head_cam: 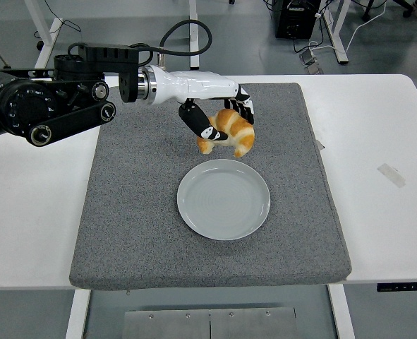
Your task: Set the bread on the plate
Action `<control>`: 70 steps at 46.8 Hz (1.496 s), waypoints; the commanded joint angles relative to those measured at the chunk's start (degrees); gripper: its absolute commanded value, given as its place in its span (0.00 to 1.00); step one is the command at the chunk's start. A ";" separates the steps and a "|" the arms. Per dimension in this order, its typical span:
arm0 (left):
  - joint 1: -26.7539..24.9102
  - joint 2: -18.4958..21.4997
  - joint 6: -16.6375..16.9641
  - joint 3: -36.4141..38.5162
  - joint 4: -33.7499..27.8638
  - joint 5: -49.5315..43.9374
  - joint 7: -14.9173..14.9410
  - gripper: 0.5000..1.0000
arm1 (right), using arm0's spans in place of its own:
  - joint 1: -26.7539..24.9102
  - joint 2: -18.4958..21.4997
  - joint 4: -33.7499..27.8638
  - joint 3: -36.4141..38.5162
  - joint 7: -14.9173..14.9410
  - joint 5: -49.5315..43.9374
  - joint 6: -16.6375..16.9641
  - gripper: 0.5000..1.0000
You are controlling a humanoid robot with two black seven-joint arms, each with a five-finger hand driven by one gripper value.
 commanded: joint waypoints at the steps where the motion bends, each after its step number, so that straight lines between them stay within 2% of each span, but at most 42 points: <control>1: 0.30 -0.97 0.00 1.15 0.00 0.00 -0.09 0.33 | 0.01 0.00 0.00 0.00 0.00 0.00 0.00 1.00; 43: 8.74 -4.92 1.32 4.14 2.37 4.66 -0.01 0.34 | 0.01 0.00 0.00 0.00 0.00 0.00 0.00 1.00; 70: 10.58 -6.86 2.02 4.14 4.74 6.50 0.08 0.35 | 0.01 0.00 0.00 0.00 0.00 0.00 0.00 1.00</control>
